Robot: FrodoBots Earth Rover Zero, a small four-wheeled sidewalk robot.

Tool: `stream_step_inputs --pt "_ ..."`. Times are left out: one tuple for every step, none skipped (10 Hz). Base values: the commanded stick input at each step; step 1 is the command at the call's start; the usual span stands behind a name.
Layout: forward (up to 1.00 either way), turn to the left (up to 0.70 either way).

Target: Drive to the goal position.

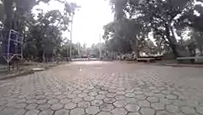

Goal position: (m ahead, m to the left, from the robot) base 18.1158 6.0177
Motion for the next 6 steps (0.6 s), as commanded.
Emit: stream_step_inputs --pt "0.69 0.0" --pt "0.69 0.0" --pt "0.69 0.0" --pt "0.69 0.0" --pt "0.69 0.0" --pt "0.69 0.0"
